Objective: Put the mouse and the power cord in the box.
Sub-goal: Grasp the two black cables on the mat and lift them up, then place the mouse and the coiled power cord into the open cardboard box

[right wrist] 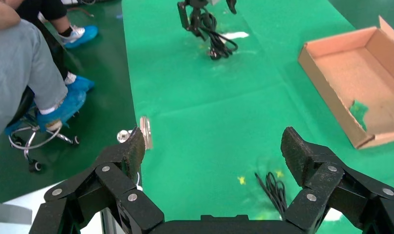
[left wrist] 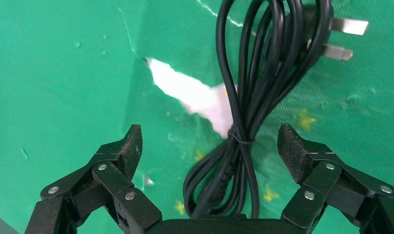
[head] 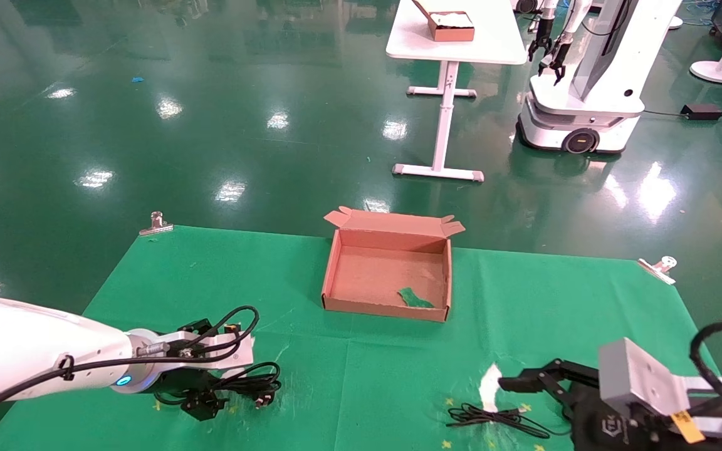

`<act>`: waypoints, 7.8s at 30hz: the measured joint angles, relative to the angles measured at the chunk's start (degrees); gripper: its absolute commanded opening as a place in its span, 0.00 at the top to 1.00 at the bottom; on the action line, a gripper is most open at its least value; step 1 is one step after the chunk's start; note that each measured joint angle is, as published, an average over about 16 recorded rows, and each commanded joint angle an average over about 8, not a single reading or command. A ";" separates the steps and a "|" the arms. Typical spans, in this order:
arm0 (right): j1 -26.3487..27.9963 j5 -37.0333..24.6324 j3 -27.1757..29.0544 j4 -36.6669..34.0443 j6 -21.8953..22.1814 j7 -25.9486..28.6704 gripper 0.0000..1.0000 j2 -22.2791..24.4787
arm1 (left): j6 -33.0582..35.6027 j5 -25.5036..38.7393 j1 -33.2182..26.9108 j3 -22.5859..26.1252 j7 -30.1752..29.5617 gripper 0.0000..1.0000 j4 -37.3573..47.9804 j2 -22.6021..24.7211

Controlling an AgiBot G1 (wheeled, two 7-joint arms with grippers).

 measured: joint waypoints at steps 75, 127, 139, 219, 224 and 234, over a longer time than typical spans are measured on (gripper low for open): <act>32.05 -49.89 -24.19 -53.63 4.38 -16.95 1.00 -41.67 | -0.99 -0.04 0.19 0.13 0.74 1.00 0.84 0.52; 44.21 -55.52 -23.52 -23.24 -5.04 -1.29 1.00 -25.86 | -32.04 5.56 -7.01 18.10 -10.71 0.46 5.26 18.13; 46.15 -54.37 -22.94 -12.94 -8.24 0.05 1.00 -22.63 | -38.70 5.72 -11.44 32.62 -23.19 0.00 8.50 18.10; 36.63 -33.95 -41.22 -47.80 38.53 -33.39 0.00 -48.44 | -37.71 -9.64 -17.68 31.53 -32.19 0.00 10.76 -5.84; 36.68 -34.01 -41.16 -47.63 38.39 -33.49 0.00 -48.43 | -37.71 -9.64 -17.68 31.53 -32.18 0.00 10.78 -5.83; 36.73 -34.08 -41.10 -47.45 38.25 -33.59 0.00 -48.41 | -37.72 -9.64 -17.68 31.53 -32.15 0.00 10.79 -5.80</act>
